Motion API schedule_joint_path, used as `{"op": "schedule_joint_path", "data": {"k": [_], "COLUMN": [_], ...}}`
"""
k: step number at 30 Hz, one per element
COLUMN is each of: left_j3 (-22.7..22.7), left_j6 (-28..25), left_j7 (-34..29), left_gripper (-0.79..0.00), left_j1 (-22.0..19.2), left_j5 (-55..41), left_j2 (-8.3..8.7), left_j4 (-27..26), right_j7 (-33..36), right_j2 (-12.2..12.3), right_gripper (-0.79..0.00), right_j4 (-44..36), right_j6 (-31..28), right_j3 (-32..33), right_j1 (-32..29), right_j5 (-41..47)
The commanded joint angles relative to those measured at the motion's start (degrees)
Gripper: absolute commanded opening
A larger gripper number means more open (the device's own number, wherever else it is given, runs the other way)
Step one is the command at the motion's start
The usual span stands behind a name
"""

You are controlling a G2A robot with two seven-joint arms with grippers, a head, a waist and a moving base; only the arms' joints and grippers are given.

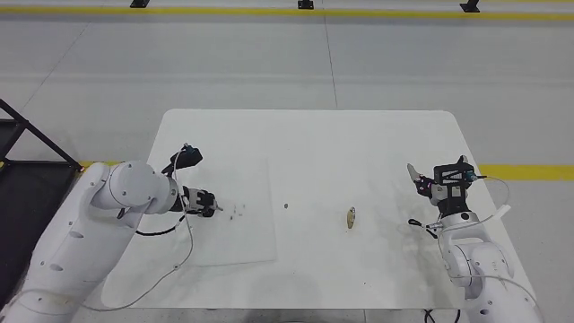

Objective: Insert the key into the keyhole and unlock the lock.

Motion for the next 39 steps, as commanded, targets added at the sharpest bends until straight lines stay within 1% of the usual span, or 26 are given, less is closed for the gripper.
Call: {"op": "schedule_joint_path", "data": {"k": [1, 6, 15, 24, 31, 33, 36, 39], "left_j3": [-1.0, -2.3, -1.1, 1.8, 3.0, 2.8, 1.7, -1.2], "left_j6": [-0.1, -0.4, -0.9, -0.8, 0.3, 0.7, 1.1, 2.1], "left_j7": [-0.1, -0.4, -0.9, -0.8, 0.3, 0.6, 1.1, 2.1], "left_gripper": [-0.785, -0.785, -0.785, -0.785, -0.785, -0.785, -0.785, -0.785], "left_j1": [0.8, 1.9, 0.9, 0.4, 1.3, 1.9, 2.4, 2.6], "left_j5": [0.2, 1.4, 5.2, 15.8, 22.6, 23.3, 22.0, 15.8], "left_j2": [0.28, 0.81, 1.42, 2.28, 2.65, 2.7, 2.71, 2.57], "left_j4": [-0.8, -1.2, -0.6, -2.9, -5.8, -6.5, -8.0, -9.5], "right_j7": [0.0, 0.0, 0.0, 0.0, 0.0, 0.0, 0.0, 0.0], "right_j2": [0.0, 0.0, 0.0, 0.0, 0.0, 0.0, 0.0, 0.0], "right_gripper": [0.0, 0.0, 0.0, 0.0, 0.0, 0.0, 0.0, 0.0], "right_j4": [0.0, 0.0, 0.0, 0.0, 0.0, 0.0, 0.0, 0.0], "right_j6": [0.0, 0.0, 0.0, 0.0, 0.0, 0.0, 0.0, 0.0], "right_j3": [0.0, 0.0, 0.0, 0.0, 0.0, 0.0, 0.0, 0.0], "right_j1": [0.0, 0.0, 0.0, 0.0, 0.0, 0.0, 0.0, 0.0], "right_j5": [0.0, 0.0, 0.0, 0.0, 0.0, 0.0, 0.0, 0.0]}}
